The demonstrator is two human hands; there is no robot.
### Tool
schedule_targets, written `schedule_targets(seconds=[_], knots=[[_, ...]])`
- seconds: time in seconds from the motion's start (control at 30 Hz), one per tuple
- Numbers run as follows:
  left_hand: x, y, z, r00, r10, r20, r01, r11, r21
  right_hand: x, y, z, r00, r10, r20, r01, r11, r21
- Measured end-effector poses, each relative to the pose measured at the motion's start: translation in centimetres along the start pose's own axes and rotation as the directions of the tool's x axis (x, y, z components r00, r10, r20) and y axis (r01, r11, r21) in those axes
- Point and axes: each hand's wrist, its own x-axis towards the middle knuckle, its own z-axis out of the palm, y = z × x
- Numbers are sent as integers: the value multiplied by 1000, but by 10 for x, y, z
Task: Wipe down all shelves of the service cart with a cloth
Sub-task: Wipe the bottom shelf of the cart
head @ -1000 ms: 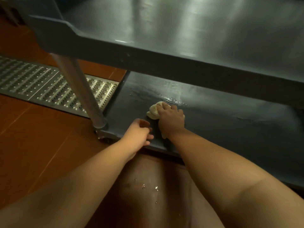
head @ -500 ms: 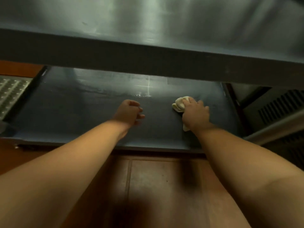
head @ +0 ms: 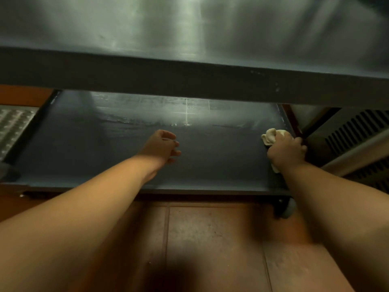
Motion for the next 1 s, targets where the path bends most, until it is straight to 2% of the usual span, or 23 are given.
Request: schedule_targets(seconds=[0.17, 0.3, 0.6, 0.8, 0.9, 1.0], knots=[[-6, -4, -79, 996, 0, -87, 6, 997, 71, -38, -74, -6, 1000, -23, 17, 21, 995, 99], [-18, -10, -149, 993, 2, -120, 11, 994, 112, -82, -165, -7, 987, -151, 52, 143, 980, 137], [-41, -48, -257, 983, -79, -166, 54, 987, -149, -178, -348, 13, 901, -424, 92, 415, 904, 101], [-67, -57, -301, 986, -65, -155, 30, 976, -218, -242, -452, 28, 809, -583, 72, 576, 812, 98], [-73, -68, -322, 982, -84, -169, 39, 967, -252, -262, -481, 29, 786, -616, 50, 609, 786, 110], [-70, -76, -333, 980, -105, -170, 54, 958, -282, -266, -479, 29, 746, -665, 31, 656, 742, 137]])
